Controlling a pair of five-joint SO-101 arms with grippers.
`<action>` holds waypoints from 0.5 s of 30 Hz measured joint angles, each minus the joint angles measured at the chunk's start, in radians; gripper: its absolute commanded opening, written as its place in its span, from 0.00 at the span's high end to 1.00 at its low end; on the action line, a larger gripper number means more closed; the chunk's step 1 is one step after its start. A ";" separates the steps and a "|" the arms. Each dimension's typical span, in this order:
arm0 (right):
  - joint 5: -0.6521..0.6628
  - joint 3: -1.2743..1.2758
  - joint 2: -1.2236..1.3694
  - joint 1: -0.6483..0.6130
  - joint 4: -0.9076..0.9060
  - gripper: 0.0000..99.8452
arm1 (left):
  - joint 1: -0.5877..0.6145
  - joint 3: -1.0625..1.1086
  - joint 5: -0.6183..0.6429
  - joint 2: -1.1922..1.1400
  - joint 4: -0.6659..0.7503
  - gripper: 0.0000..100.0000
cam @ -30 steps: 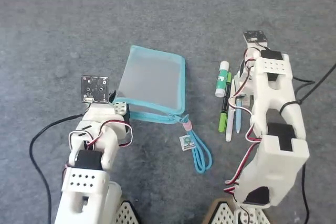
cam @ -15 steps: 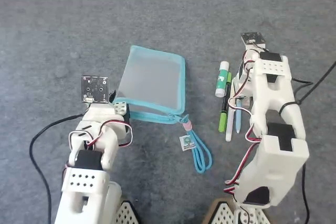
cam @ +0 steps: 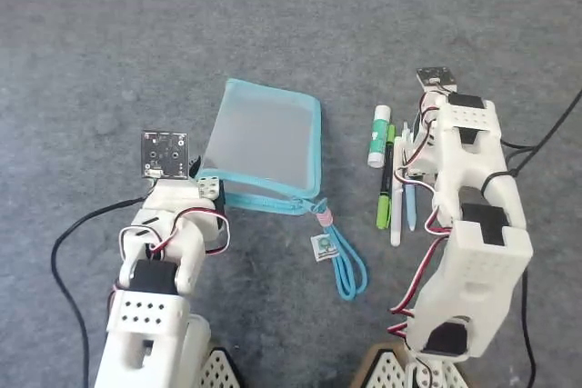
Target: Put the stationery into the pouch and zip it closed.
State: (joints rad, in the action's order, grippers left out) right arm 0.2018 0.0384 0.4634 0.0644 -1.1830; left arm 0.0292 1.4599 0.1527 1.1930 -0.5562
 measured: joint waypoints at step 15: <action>0.006 -0.002 -0.061 0.006 -0.087 0.99 | 0.000 0.000 0.000 0.000 0.000 0.99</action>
State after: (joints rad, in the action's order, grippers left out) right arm 0.2079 0.0368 0.4020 0.0706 -1.2704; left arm 0.0292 1.4599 0.1527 1.1930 -0.5562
